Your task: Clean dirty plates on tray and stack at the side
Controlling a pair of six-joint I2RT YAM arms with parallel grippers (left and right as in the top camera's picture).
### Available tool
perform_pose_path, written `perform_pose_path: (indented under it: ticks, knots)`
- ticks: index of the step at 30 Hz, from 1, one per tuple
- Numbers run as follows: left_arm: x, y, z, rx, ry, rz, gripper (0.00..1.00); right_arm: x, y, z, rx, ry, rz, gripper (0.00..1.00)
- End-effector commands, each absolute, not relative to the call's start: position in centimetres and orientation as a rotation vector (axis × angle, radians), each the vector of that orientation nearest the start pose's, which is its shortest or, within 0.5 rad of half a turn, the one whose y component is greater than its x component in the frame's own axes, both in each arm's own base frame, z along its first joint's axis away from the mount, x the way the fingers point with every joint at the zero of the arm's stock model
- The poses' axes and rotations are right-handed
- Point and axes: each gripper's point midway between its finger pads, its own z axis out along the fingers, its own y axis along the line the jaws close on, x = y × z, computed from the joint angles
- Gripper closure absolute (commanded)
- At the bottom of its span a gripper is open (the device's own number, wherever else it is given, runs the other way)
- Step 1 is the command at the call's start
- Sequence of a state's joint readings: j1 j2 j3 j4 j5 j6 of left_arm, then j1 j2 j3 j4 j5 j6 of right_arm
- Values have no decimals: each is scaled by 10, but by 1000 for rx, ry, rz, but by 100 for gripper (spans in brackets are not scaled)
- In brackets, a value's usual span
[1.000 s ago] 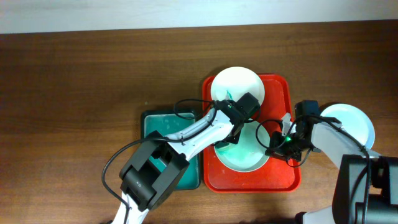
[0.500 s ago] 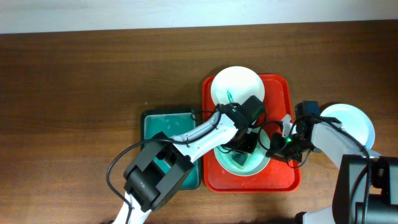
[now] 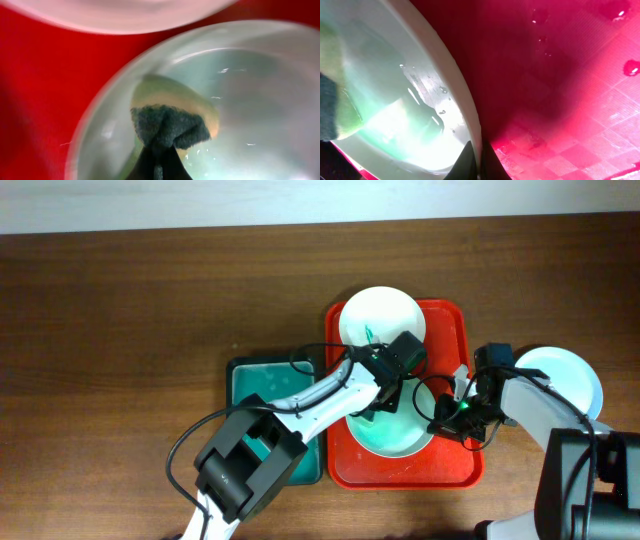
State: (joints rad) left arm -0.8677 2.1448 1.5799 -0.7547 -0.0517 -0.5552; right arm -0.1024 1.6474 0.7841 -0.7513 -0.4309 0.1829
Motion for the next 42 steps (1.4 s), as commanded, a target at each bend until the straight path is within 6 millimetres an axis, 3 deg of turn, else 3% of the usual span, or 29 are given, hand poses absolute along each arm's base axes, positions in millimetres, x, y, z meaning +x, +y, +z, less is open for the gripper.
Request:
perform_pose_path:
  ticks: [1, 4, 6, 7, 10, 14, 15, 19, 21, 23, 25, 27, 30, 32, 33, 34, 36, 38, 41, 42]
  knots:
    - [282, -384, 28, 491, 2934, -504, 100, 227, 33, -17, 478, 3165, 537, 96]
    - [269, -395, 32, 525, 2964, -631, 100, 227, 33, -17, 478, 3164, 537, 96]
    - [252, -405, 38, 648, 2981, -775, 100, 227, 33, -17, 478, 3165, 537, 96]
    - [246, -400, 36, 672, 3009, -764, 100, 227, 33, -17, 477, 3165, 537, 96]
    - [250, -363, 23, 607, 3088, -500, 100, 227, 33, -17, 478, 3164, 537, 96]
    - [292, -310, 21, 476, 3023, -131, 100, 227, 33, -17, 478, 3165, 537, 96]
    - [298, -306, 28, 454, 3004, -129, 100, 227, 33, -17, 478, 3165, 537, 96]
    - [309, -289, 109, 364, 2888, -242, 100, 226, 33, -17, 480, 3168, 538, 96]
    - [312, -258, 149, 283, 2840, -217, 100, 226, 33, -17, 479, 3168, 538, 96]
    - [320, -207, 165, 164, 2825, -54, 100, 226, 33, -17, 480, 3168, 538, 96]
    - [318, -163, 155, 62, 2896, 90, 100, 226, 33, -17, 480, 3168, 538, 96]
    - [306, -141, 118, 5, 2983, 138, 100, 226, 33, -17, 480, 3168, 538, 96]
    - [281, -131, 44, -7, 3049, 121, 100, 225, 33, -16, 482, 3172, 538, 96]
    - [275, -128, 27, -7, 3048, 118, 100, 224, 34, -16, 483, 3175, 538, 96]
    - [274, -127, 25, -7, 3048, 119, 97, 224, 34, -16, 482, 3174, 538, 96]
    - [276, -128, 27, -8, 3042, 113, 85, 226, 33, -17, 478, 3166, 536, 96]
    - [280, -133, 36, -9, 3029, 77, 50, 232, 31, -15, 473, 3152, 524, 96]
    - [288, -134, 60, -33, 2996, 37, 40, 240, 29, -2, 428, 3137, 508, 96]
    - [297, -122, 111, -104, 2909, -24, 30, 254, 19, 48, 380, 3086, 379, 96]
    - [299, -114, 132, -143, 2859, -53, 20, 258, 23, 69, 330, 3061, 358, 96]
